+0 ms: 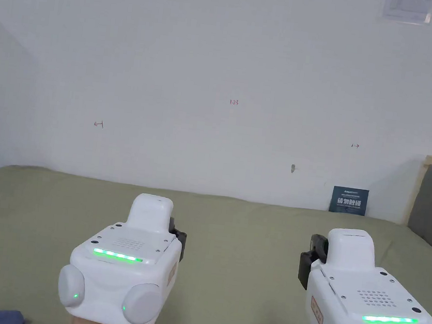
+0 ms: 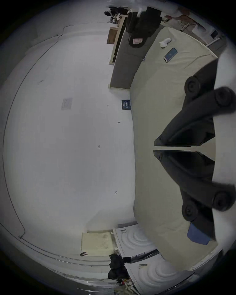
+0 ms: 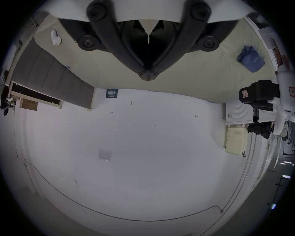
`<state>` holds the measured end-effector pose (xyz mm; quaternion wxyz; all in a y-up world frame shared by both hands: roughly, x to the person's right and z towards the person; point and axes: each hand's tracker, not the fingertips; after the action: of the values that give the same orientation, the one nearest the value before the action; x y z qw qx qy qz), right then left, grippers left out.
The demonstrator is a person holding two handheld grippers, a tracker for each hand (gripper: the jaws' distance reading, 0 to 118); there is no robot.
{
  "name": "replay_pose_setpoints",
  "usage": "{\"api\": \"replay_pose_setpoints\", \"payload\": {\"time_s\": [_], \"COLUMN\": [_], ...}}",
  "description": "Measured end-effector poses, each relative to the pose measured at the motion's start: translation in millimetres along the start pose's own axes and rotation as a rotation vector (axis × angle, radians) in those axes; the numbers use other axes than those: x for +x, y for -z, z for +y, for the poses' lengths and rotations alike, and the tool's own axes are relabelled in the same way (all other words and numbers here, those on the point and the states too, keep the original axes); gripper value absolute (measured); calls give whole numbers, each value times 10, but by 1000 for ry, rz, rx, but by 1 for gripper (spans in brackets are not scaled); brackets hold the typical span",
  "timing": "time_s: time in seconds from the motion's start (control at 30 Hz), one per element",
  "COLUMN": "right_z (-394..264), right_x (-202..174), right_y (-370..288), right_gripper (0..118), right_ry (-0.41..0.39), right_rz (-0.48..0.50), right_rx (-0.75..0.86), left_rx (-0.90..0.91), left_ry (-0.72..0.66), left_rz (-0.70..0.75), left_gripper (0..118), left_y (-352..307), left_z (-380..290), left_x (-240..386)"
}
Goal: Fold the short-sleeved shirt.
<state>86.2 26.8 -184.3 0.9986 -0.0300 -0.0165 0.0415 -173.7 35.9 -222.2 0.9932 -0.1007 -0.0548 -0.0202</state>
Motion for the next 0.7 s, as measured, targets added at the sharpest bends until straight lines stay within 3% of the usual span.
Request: {"api": "replay_pose_setpoints", "payload": {"time_s": [0.37,0.43,0.47,0.5,0.53,0.57,0.6,0.63,0.7], "right_z": [68,75,78,82,95,106,105,179,147], "right_x": [63,66,71,70,62,62,57,108,84], "right_y": [6,8,15,20,34,58,54,62,42], "right_gripper": [0,0,8,42,84,118,115,117,118], "right_ry": [12,8,7,6,-2,-3,-15,9,7], "right_rz": [-10,-15,-13,-19,-31,-42,6,-46,-30], "right_rx": [9,14,16,18,19,12,-17,41,26], "left_rx": [-1,3,4,10,7,10,22,38,38], "left_ry": [7,10,9,1,3,4,6,-4,-7], "left_rz": [-22,-7,-9,-23,-18,19,25,30,49], "left_gripper": [6,12,25,60,90,108,110,110,110], "left_y": [44,53,58,63,75,82,76,57,60], "left_z": [70,61,57,51,49,29,18,15,14], "left_x": [51,47,39,27,38,51,51,30,6]}}
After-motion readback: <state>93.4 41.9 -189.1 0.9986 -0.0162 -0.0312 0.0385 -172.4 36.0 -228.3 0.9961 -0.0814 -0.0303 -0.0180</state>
